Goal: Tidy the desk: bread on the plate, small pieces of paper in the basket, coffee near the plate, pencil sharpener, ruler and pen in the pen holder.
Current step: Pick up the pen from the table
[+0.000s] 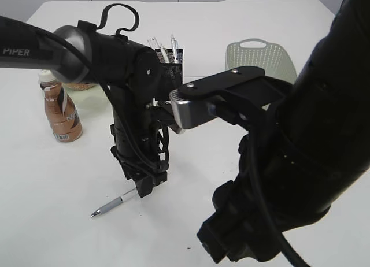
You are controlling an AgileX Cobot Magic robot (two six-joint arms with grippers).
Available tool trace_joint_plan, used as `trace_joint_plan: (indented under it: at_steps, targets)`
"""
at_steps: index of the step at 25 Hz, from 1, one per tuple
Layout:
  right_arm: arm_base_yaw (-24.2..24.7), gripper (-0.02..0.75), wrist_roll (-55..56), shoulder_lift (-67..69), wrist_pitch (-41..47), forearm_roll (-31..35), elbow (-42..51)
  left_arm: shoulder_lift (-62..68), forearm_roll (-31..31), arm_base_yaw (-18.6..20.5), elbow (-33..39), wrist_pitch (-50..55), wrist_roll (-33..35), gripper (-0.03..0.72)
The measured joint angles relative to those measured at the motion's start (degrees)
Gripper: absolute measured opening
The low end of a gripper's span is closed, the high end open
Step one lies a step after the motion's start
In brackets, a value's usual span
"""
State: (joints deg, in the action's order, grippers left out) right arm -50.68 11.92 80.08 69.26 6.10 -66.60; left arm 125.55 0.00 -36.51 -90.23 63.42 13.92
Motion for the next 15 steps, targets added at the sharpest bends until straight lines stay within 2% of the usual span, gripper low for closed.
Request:
trace_joint_plan:
  at_steps: [15]
  targets:
    - [0.0,0.384,0.0,0.0,0.1,-0.21,0.0,3.09,1.96,-0.49,0.0,-0.2,-1.0,0.386]
